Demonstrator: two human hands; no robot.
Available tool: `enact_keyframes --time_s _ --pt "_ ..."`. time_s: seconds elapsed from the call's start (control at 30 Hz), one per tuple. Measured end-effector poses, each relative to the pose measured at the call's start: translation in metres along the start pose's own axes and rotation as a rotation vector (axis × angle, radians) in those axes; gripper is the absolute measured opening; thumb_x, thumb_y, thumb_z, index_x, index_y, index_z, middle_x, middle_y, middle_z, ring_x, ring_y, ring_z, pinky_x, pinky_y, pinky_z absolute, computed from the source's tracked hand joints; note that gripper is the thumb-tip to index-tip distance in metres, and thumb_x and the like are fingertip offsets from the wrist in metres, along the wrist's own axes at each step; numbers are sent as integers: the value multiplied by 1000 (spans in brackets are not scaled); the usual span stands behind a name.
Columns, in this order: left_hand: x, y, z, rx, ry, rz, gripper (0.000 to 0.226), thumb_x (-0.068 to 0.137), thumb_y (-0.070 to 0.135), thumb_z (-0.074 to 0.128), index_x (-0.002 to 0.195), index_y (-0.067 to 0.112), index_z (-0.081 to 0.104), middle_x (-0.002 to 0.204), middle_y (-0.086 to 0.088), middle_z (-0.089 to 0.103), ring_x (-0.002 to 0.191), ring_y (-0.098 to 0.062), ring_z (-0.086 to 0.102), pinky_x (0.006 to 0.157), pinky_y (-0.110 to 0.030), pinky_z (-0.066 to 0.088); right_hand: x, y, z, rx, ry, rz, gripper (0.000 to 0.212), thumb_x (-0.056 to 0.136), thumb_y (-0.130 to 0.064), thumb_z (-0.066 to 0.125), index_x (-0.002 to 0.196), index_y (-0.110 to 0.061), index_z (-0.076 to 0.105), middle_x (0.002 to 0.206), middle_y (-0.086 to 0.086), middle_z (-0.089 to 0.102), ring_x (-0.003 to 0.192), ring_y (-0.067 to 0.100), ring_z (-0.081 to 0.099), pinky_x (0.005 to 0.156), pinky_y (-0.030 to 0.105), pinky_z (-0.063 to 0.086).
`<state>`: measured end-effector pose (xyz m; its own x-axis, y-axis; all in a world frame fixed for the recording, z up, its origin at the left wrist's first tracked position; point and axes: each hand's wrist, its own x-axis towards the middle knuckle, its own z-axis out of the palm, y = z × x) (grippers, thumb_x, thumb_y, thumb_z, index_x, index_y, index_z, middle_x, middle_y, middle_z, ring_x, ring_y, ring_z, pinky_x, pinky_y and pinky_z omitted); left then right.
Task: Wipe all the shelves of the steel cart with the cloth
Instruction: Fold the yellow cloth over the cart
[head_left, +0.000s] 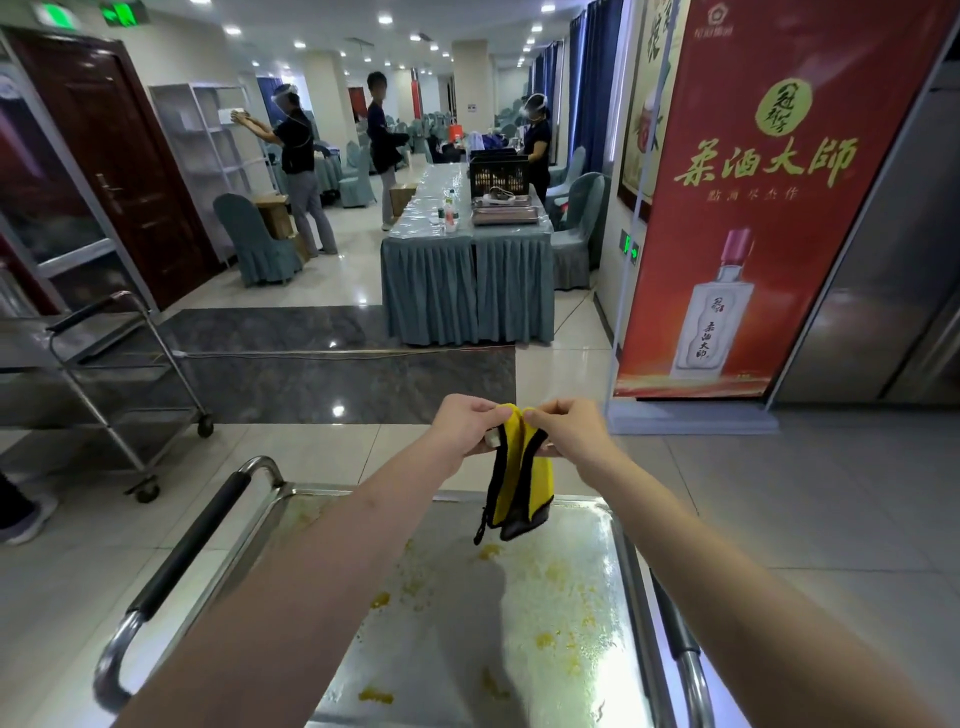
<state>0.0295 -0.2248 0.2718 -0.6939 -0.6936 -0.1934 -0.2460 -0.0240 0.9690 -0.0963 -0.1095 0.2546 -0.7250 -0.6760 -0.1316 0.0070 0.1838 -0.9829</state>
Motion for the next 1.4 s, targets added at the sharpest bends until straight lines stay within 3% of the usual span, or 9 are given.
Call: enact_keyframes --time_s 0.2,0.27,0.4,0.57,0.73,1.0,1.2,1.3,1.4 --pt "-6 0 2 11 -35 76 19 98 14 67 109 2 75 103 -18 75 96 -29 73 89 -37 61 2 -1 16 89 -1 5 20 102 -13 62 88 -5 74 93 22 74 91 33 76 76 42 66" --pt "-6 0 1 26 -42 97 20 93 17 73 109 5 75 100 -13 77 93 -22 74 92 -33 59 2 -5 18 198 -35 82 23 103 -11 55 95 1 73 97 23 75 92 31 77 75 38 65" --pt "-4 -2 -1 146 -15 173 28 80 12 86 104 4 74 89 -7 75 74 -5 69 73 -17 54 2 -10 17 257 -109 130 20 99 -3 57 110 10 68 102 23 72 92 31 75 82 41 65" --pt "2 -8 -5 219 72 220 20 79 12 83 98 11 76 92 -9 77 93 -27 73 90 -43 57 1 -9 18 316 -141 133 18 100 -6 59 107 5 71 89 16 72 87 29 72 79 36 63" --pt "8 -7 -7 273 105 236 14 91 9 68 101 17 73 96 -4 75 97 -24 70 91 -41 57 7 -2 10 189 -164 54 23 102 -13 55 103 -6 76 95 13 71 90 28 72 83 40 64" --pt "9 2 -17 190 14 266 19 101 6 56 112 17 67 109 -4 71 105 -18 65 91 -28 52 11 13 -23 -173 85 -138 29 102 -5 52 126 -16 65 116 4 63 100 19 62 74 25 50" --pt "10 7 -22 180 -41 319 19 103 6 53 116 17 63 110 -1 67 105 -16 60 94 -30 50 10 14 -28 -187 -38 -150 20 104 -18 59 120 -22 69 119 0 68 112 17 63 78 24 49" --pt "11 8 -23 165 -44 330 20 103 8 52 115 19 63 112 -2 67 106 -17 60 93 -31 50 6 12 -29 -210 -124 -155 20 101 -15 60 115 -23 71 116 1 70 109 16 65 81 26 48" --pt "12 6 -25 152 -28 320 20 103 9 53 114 23 63 112 -2 67 106 -19 60 93 -34 51 0 11 -30 -211 -198 -160 14 99 -10 62 106 -17 71 103 -3 71 95 8 64 75 16 46"
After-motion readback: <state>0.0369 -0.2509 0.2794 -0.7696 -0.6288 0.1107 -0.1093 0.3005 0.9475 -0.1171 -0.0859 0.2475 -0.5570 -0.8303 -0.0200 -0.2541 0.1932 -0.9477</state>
